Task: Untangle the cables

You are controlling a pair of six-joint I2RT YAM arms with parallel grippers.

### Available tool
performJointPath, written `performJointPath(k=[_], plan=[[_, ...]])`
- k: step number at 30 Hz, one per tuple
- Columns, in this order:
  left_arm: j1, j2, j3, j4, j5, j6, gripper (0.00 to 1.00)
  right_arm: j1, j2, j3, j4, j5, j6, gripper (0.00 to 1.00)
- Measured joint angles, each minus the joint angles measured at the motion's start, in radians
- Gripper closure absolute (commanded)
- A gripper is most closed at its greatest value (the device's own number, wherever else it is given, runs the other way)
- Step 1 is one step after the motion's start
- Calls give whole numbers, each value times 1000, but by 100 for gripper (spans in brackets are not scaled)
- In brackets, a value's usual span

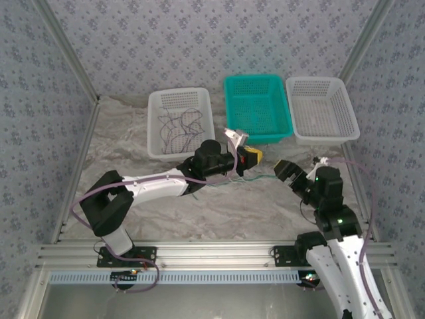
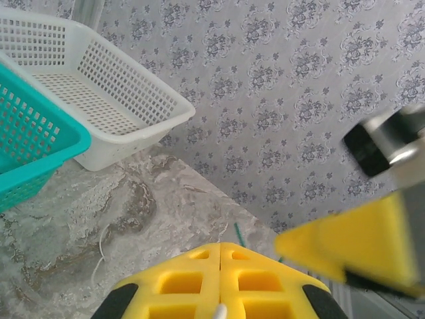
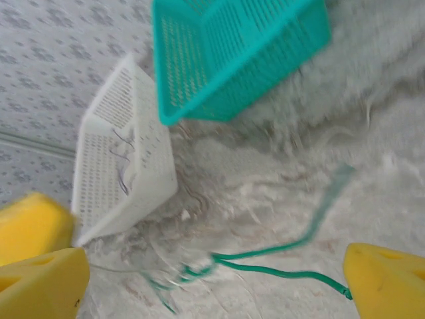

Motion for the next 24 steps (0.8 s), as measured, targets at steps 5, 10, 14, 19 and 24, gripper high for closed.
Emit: performJointPath(k=[5,10,14,19,24], plan=[[0,0,0,-2,1,-7,100,32,2,-200,171,-54,137,0],[0,0,0,-6,0,-7,100,97,20,-248,306,-32,211,0],[0,0,0,-20,0,-7,100,135,-13,-248,338,12,261,0],[0,0,1,-24,0,-7,100,177,-13,-230,300,75,289,0],[0,0,2,-25,0,-7,100,204,126,-179,261,100,316,0]])
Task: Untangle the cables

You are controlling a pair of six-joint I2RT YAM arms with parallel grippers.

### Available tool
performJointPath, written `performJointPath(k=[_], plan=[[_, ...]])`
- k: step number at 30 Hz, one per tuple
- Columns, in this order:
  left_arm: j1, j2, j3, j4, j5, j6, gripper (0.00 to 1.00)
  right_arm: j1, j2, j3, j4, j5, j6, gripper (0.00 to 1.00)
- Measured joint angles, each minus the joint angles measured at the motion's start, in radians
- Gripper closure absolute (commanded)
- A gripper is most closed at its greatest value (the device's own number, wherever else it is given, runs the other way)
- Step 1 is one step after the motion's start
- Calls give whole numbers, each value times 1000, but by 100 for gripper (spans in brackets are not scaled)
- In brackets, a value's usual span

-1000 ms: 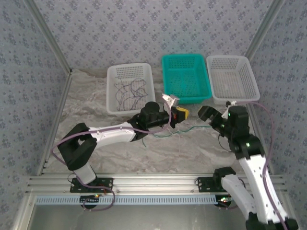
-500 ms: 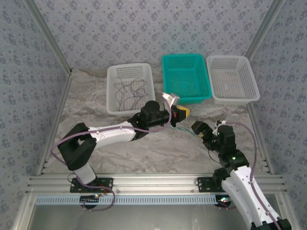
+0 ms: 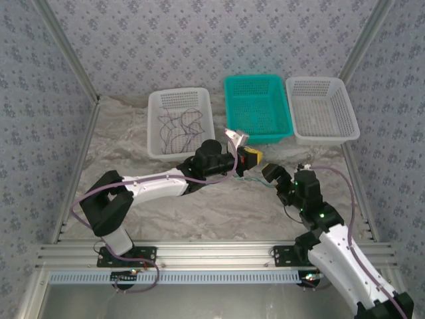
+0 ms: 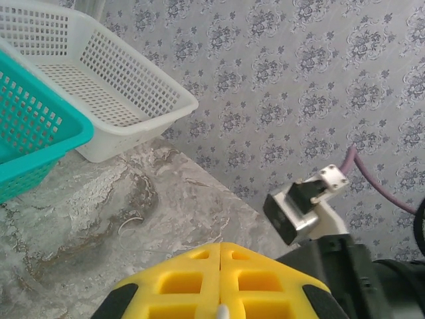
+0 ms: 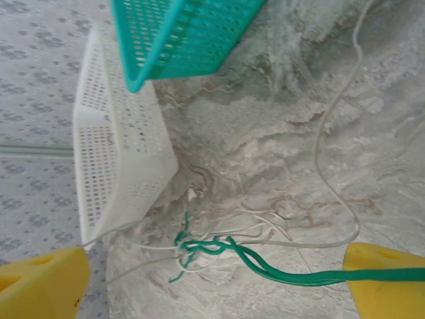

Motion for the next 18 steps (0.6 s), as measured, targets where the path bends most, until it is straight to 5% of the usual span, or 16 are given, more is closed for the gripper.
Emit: performJointPath(k=[5,15,18], plan=[[0,0,0,1,0,0,100,60,154,-4,12,29,97,0],[-1,-16,0,1,0,0,100,5,392,-3,58,84,237,1],[-1,-39,-3,2,0,0,100,5,480,11,61,84,288,18]])
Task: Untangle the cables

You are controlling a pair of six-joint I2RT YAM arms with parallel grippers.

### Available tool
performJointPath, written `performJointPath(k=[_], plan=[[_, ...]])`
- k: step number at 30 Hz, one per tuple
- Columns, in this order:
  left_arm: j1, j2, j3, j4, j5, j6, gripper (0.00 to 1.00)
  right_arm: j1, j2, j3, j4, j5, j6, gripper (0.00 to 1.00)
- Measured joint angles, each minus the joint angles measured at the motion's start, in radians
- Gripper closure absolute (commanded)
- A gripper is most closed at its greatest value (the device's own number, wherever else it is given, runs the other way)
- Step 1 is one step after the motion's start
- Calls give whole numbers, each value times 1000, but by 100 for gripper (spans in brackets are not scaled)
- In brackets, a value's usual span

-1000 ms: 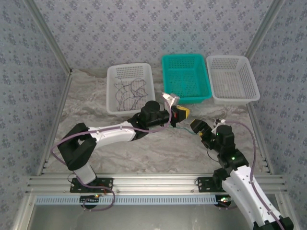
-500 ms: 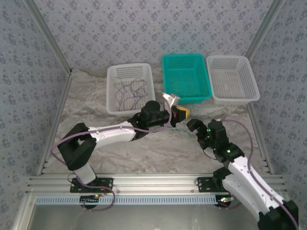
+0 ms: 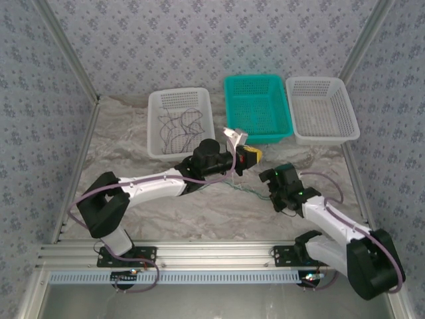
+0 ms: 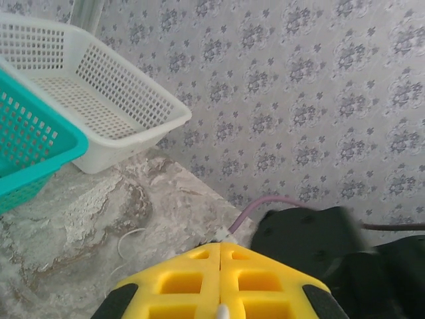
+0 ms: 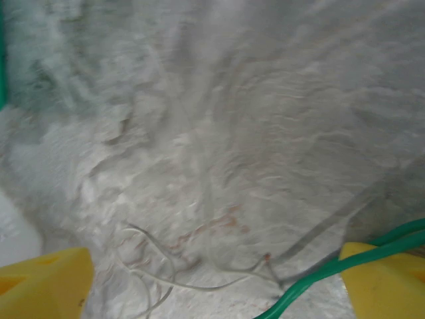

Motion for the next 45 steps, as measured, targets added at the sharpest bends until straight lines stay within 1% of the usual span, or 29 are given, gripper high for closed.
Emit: performJointPath(k=[2,5,8,9,14,17,21,23,28,31,35,38,40,43,45], plan=[[0,-11,-2,3,0,0,100,-3,43,23,-2,-2,26,36],[0,-23,-7,5,-1,0,100,-4,89,31,8,-5,64,73],[0,-35,-20,1,-5,4,100,-11,101,30,9,-1,90,99],[0,-41,-27,-2,-10,6,100,-16,99,30,10,3,95,100],[0,-119,-67,-52,-53,27,100,-51,57,10,-9,37,108,100],[12,-207,-85,-123,-101,39,100,-85,-5,-8,-56,76,115,100],[49,-365,-139,-205,-172,54,100,-137,-105,-9,-159,161,116,100],[70,-446,-163,-263,-218,61,100,-158,-129,-3,-205,201,109,100],[116,-656,-233,-412,-326,64,100,-211,-121,16,-264,267,64,100],[143,-769,-278,-501,-374,60,100,-225,-96,18,-278,280,45,100],[188,-874,-290,-662,-449,52,100,-275,-71,24,-287,291,16,100],[259,-916,-264,-830,-507,41,100,-328,-54,41,-289,305,-11,100],[331,-919,-224,-945,-534,40,100,-362,-38,57,-289,312,-32,100],[432,-924,-177,-1054,-548,40,100,-402,-13,79,-287,314,-61,100],[494,-936,-161,-1080,-524,40,100,-414,1,89,-284,312,-81,100]])
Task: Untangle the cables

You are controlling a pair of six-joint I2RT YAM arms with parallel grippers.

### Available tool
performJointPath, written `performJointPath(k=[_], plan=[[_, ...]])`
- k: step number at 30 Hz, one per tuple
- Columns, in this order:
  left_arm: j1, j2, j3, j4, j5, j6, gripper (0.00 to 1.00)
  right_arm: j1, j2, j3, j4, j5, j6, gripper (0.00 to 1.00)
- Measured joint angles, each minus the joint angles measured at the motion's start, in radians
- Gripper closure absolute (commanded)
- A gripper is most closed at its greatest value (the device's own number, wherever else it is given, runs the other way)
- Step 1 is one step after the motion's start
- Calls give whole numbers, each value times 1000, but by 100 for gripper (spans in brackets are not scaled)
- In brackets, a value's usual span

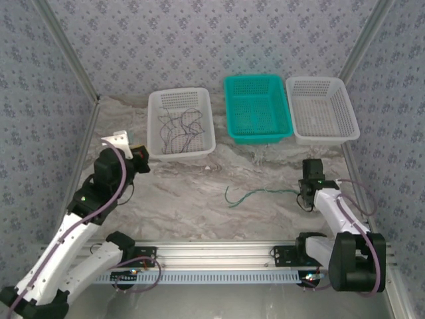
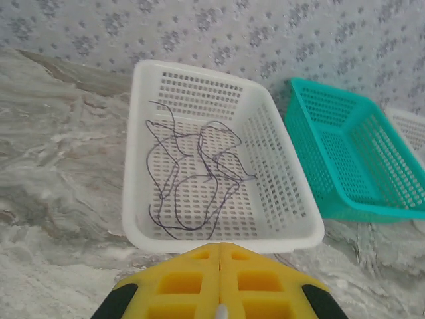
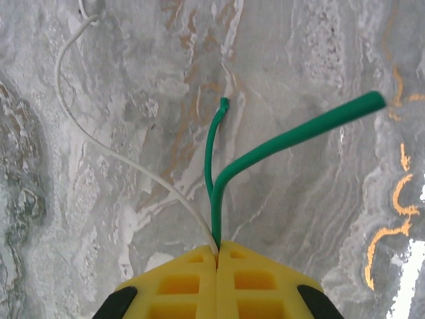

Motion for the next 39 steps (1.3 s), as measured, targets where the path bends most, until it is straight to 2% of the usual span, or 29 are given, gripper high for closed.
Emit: performJointPath(k=[3,8,14,18,23,29,34,37,39], plan=[[49,-7,3,39,136,1,100,-2,12,9,9,-16,-28,100],[39,91,83,190,417,0,100,10,8,22,11,-51,-77,100],[-22,288,333,324,586,2,100,21,-63,42,-2,-85,-139,92],[-62,435,548,410,623,17,100,23,-138,44,-19,-96,-162,89],[-72,678,785,512,636,51,100,25,-201,50,-43,-97,-185,85],[-88,1114,1164,542,686,63,100,27,-216,54,-45,-107,-246,82],[-110,1501,1638,453,729,85,100,27,-217,55,-44,-116,-287,80],[-113,1700,1980,362,730,97,100,27,-217,55,-39,-127,-299,79],[-115,1778,2131,336,726,100,100,27,-217,53,-35,-134,-307,78]])
